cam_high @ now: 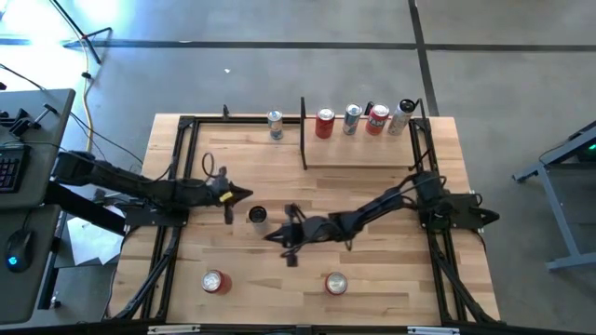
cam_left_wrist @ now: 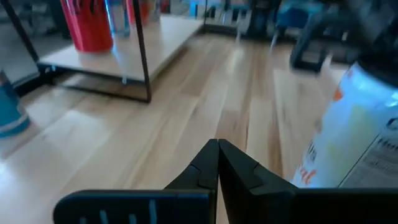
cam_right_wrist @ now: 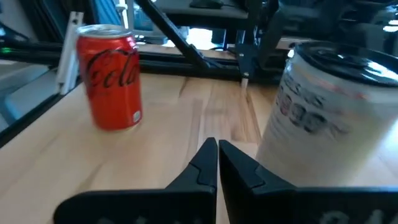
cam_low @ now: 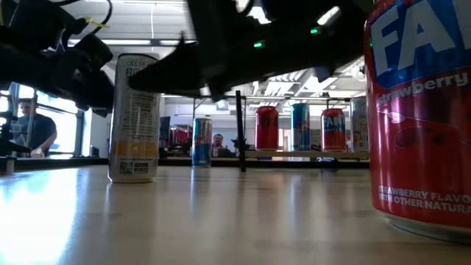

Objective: Place canned beverage on shelf
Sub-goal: Put the white-yellow soda can on the shelf aligned with the other white-yellow soda can

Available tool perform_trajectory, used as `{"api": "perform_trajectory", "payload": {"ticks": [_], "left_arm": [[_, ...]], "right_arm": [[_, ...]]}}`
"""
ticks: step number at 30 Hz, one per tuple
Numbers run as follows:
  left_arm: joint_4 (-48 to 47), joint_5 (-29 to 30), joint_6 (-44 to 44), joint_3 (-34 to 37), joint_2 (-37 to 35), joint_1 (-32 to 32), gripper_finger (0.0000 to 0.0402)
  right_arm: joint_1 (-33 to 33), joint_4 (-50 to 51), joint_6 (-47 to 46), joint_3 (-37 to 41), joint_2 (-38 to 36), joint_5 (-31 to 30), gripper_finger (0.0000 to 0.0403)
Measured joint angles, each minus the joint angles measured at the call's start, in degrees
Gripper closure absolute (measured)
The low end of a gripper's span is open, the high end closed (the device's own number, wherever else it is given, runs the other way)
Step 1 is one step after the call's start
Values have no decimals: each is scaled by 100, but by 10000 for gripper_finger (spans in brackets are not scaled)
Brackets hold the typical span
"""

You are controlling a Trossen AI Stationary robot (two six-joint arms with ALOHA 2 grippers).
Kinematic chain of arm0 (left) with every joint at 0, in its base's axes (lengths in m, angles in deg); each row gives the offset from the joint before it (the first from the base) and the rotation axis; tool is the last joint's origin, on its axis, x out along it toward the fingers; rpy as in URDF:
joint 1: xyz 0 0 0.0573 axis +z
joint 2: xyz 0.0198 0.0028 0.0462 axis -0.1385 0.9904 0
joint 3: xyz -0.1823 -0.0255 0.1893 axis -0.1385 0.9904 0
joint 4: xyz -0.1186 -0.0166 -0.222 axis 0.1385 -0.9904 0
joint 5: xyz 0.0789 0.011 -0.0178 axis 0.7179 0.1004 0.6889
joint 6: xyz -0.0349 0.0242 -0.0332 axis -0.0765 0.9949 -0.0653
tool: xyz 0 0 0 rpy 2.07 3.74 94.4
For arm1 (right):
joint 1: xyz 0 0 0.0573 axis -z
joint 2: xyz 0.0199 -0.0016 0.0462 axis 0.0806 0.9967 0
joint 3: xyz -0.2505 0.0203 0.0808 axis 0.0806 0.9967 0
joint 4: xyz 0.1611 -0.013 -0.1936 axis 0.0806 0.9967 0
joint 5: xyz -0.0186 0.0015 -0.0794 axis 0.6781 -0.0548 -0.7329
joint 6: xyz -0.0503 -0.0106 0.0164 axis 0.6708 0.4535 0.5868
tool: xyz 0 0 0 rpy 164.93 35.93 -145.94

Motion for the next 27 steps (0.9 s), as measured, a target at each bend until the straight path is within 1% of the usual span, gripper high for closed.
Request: {"api": "perform_trajectory", "payload": {"ticks": [2, 7, 10, 13, 15, 19, 24, 27], "left_arm": [[273, -180, 34, 68, 2, 141, 401], [447, -550, 42, 61, 4, 326, 401], [425, -568, -1, 61, 7, 323, 401], [418, -602, -2, 61, 7, 289, 401], [403, -731, -4, 61, 7, 282, 401], [363, -978, -63, 61, 7, 280, 401], [266, -988, -107, 61, 7, 280, 401], [181, -1036, -159, 61, 7, 280, 401]], "right_arm": [[8, 54, 2, -284, 210, -10, 403], [37, 365, -38, -823, 525, -1, 403], [80, 658, -194, -966, 576, -107, 403], [104, 840, -428, -992, 576, -513, 403], [101, 959, -510, -992, 576, -768, 403], [91, 1189, -722, -992, 573, -1073, 403], [76, 1592, -898, -992, 494, -1504, 403], [69, 2081, -1081, -992, 334, -2055, 403]]}}
